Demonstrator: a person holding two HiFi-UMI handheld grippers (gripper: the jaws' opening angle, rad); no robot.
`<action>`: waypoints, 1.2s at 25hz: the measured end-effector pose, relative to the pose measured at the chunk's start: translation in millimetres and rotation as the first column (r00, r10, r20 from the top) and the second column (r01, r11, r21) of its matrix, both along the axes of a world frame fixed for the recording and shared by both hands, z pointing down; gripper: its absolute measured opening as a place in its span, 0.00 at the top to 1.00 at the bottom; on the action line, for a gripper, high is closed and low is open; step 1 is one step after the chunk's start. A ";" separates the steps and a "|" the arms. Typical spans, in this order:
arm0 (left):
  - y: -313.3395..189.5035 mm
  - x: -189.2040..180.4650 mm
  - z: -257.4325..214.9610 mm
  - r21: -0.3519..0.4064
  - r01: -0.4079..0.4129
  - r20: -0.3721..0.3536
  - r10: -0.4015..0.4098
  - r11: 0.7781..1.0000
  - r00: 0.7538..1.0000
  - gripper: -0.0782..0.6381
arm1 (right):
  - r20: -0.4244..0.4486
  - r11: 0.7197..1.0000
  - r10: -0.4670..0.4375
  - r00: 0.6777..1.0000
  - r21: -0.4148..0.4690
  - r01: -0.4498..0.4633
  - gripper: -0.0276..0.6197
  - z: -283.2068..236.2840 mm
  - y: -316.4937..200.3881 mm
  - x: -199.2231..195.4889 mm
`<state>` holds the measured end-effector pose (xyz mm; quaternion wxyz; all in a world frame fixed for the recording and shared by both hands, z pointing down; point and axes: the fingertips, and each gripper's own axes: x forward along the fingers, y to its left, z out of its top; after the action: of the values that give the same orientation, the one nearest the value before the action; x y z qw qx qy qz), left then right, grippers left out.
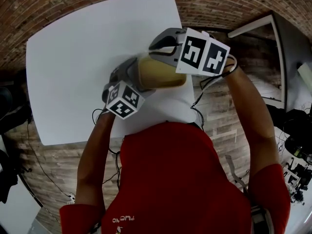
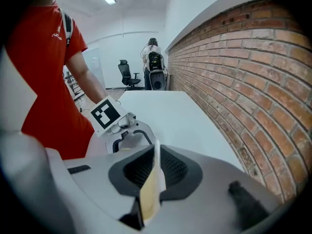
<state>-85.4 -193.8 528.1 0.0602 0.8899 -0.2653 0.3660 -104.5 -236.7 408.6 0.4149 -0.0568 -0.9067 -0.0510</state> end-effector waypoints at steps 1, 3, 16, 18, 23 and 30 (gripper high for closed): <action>0.8 -0.5 -0.5 0.001 0.004 -0.003 -0.004 1.000 1.000 0.09 | 0.001 1.000 0.002 1.000 -0.003 -0.002 0.87 0.3 -5.5 0.3; 2.2 -1.7 -1.5 0.005 0.010 -0.012 -0.010 1.000 1.000 0.09 | 0.007 1.000 0.017 1.000 -0.024 -0.017 0.87 1.4 -16.1 0.5; 9.7 -10.2 -55.5 0.084 0.122 -0.228 -0.100 0.989 0.969 0.31 | -0.001 0.925 0.101 0.995 -0.367 -0.095 0.87 23.6 -59.3 2.1; 4.0 -11.2 -73.1 0.093 0.176 -0.298 -0.142 0.980 0.944 0.55 | -0.002 0.924 0.106 0.994 -0.369 -0.099 0.87 30.6 -67.1 1.5; -15.5 -7.8 -103.3 0.069 0.272 -0.436 -0.217 0.960 0.874 0.78 | 0.021 0.954 0.089 0.996 -0.289 -0.079 0.87 44.9 -91.0 -6.8; -29.4 -2.0 -115.8 0.042 0.331 -0.504 -0.267 0.943 0.821 0.82 | 0.020 0.979 0.022 1.000 -0.203 -0.017 0.87 74.2 -110.2 -20.8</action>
<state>-87.4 -223.2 412.4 0.1255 0.9026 -0.4004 0.0959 -125.3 -346.8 482.8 0.3974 -0.0893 -0.9122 0.0451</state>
